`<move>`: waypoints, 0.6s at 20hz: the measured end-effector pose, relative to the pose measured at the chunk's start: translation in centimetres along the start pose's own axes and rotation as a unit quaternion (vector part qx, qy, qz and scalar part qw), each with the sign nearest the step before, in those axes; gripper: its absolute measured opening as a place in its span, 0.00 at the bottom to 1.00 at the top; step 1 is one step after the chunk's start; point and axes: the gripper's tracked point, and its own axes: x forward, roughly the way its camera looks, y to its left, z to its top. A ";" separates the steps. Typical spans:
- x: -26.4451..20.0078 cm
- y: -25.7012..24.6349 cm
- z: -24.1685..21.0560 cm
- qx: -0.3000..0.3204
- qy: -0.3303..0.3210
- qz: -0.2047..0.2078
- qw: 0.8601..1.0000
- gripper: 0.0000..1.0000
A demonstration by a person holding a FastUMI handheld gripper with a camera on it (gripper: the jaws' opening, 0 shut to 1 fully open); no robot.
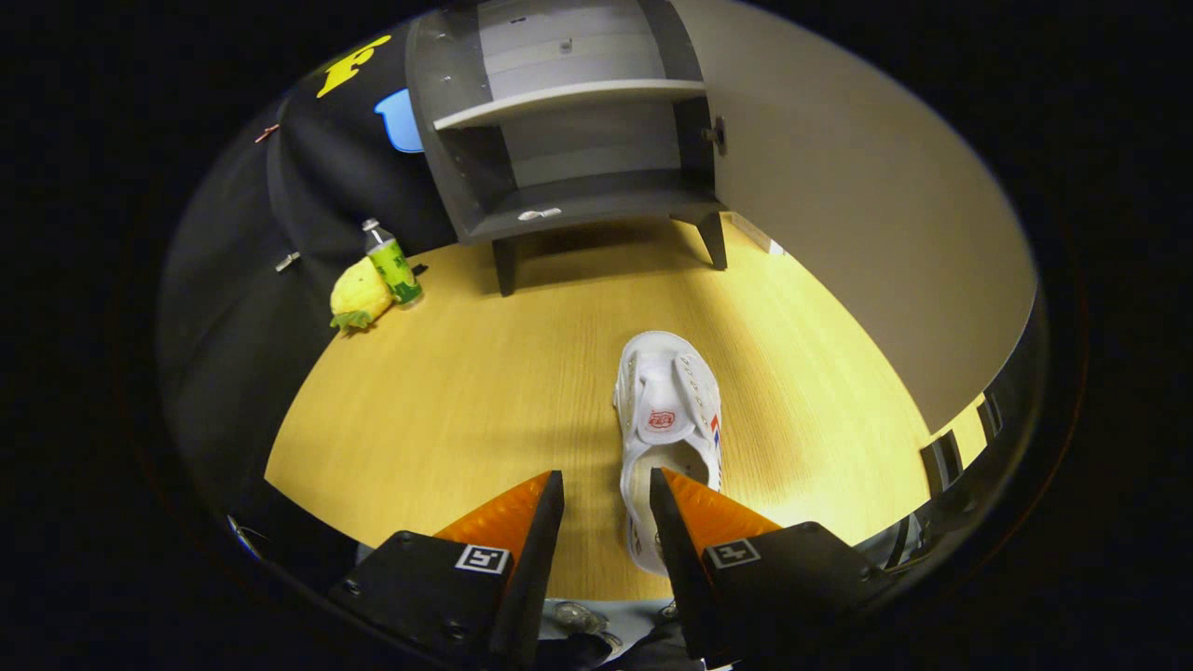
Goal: Open the shoe cabinet door, grab the shoes and put them into the shoe cabinet, then close the shoe cabinet door.
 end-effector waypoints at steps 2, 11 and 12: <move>1.9 -0.4 -0.6 0.005 0.006 -0.009 1.000 0.62; 8.5 -0.8 2.3 -0.015 -0.089 -0.053 0.995 0.57; 7.6 -1.3 2.8 -0.012 -0.098 -0.062 0.993 0.44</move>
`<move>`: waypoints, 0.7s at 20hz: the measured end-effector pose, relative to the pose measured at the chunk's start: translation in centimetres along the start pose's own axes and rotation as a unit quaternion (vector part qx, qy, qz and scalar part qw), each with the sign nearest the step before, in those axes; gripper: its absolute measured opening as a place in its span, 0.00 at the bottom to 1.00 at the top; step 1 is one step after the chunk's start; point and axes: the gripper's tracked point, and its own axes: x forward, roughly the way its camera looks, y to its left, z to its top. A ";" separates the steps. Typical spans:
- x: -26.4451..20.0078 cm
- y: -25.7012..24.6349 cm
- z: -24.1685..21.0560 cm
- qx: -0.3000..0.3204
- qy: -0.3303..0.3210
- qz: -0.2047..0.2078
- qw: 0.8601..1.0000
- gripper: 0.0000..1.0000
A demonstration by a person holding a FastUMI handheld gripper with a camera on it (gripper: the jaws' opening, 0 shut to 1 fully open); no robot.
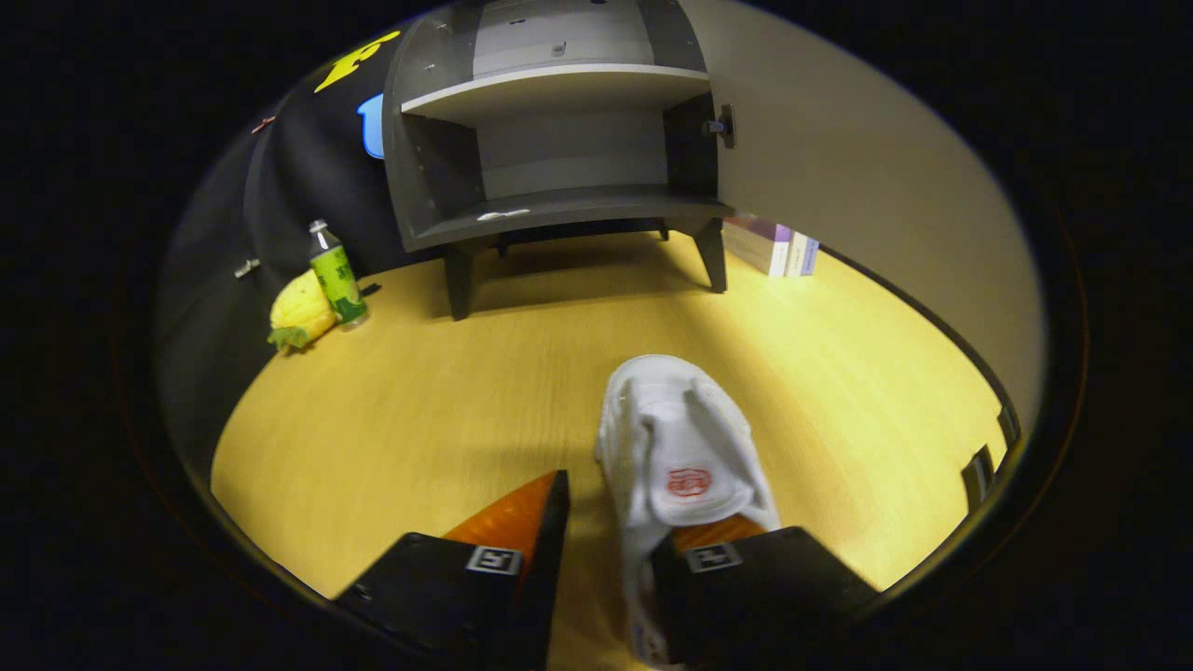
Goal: Open the shoe cabinet door, grab the shoes and put them into the shoe cabinet, then close the shoe cabinet door.
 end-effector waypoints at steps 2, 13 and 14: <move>1.6 0.7 0.2 0.013 -0.005 0.012 1.000 0.18; -6.3 0.5 17.3 0.029 -0.086 0.048 0.995 0.06; -7.1 0.9 20.2 0.029 -0.099 0.051 0.993 0.06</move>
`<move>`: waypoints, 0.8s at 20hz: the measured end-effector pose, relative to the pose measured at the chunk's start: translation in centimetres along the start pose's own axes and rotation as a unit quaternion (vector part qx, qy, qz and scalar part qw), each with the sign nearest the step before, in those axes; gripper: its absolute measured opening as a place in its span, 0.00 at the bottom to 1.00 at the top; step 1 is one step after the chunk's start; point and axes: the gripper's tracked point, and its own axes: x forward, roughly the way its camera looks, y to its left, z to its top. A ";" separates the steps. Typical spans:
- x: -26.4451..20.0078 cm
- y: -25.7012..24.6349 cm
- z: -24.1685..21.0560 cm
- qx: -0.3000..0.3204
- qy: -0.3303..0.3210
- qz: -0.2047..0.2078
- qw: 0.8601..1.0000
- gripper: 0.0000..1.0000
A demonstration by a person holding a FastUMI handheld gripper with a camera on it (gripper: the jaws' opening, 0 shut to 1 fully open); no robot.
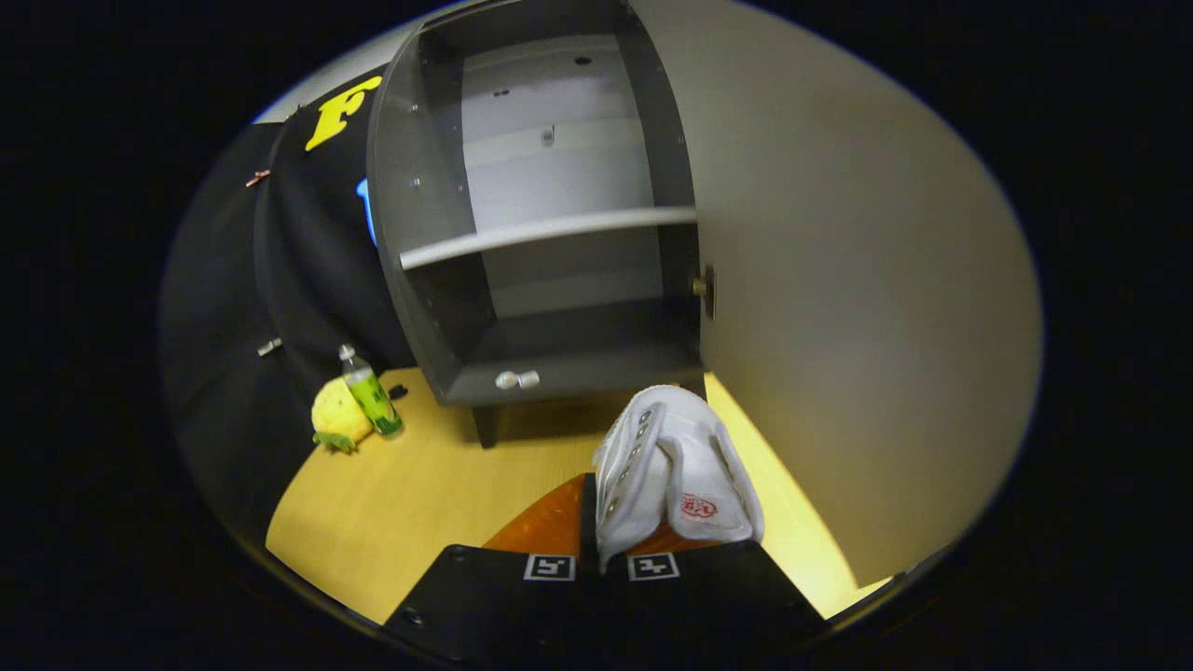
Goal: Open the shoe cabinet door, grab the shoes and put them into the shoe cabinet, then close the shoe cabinet door.
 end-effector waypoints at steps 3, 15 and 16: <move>0.7 1.9 8.2 0.006 -0.029 0.011 0.999 0.06; 18.3 10.5 22.6 -0.074 -0.037 0.058 0.995 0.06; 20.2 10.8 22.7 -0.086 -0.031 0.057 0.994 0.05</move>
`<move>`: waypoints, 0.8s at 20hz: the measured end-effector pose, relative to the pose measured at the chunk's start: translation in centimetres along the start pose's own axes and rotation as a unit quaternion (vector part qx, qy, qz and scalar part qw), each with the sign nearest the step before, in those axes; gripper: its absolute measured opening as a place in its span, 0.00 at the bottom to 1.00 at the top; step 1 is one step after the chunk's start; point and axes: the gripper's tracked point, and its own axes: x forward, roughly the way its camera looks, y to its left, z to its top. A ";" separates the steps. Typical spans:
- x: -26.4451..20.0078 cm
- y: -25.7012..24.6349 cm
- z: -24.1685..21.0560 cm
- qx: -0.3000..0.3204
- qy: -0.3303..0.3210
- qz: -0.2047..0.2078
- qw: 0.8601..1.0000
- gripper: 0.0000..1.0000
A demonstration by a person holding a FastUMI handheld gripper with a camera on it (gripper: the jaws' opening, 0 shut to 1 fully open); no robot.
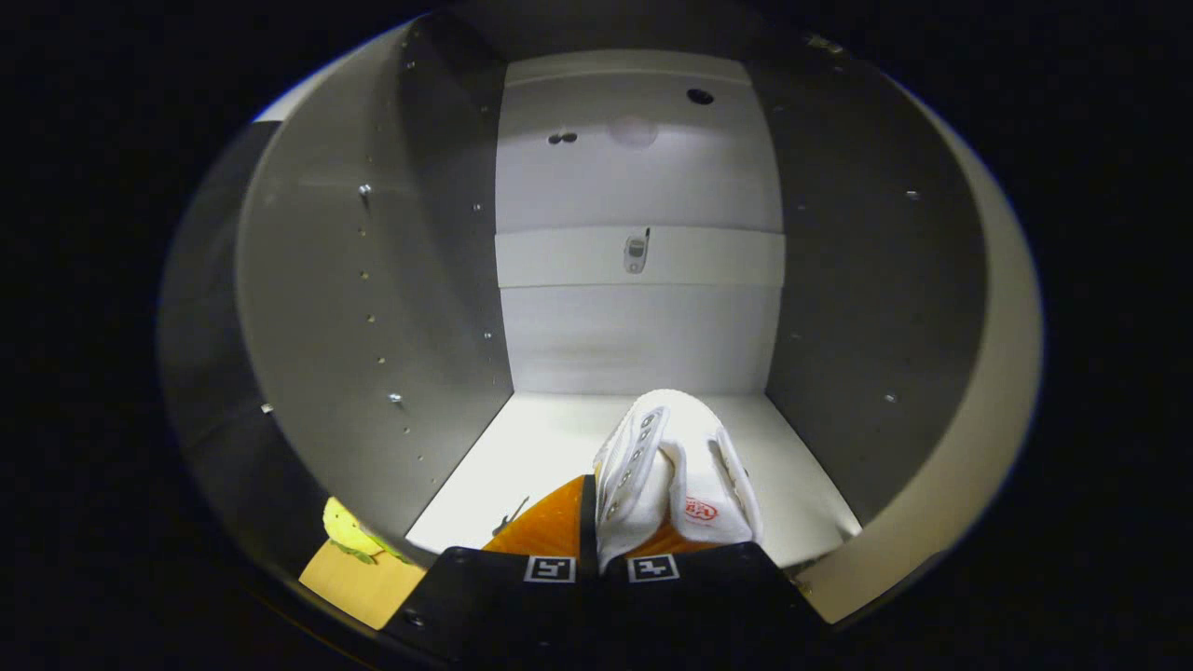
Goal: Open the shoe cabinet door, grab the shoes and put them into the shoe cabinet, then close the shoe cabinet door.
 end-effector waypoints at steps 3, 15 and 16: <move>4.3 -1.0 -0.6 -0.021 0.025 -0.012 0.999 0.05; 10.3 -1.1 -1.8 -0.082 0.077 -0.026 0.993 0.07; 9.6 -0.7 -1.9 -0.073 0.084 -0.019 0.994 0.13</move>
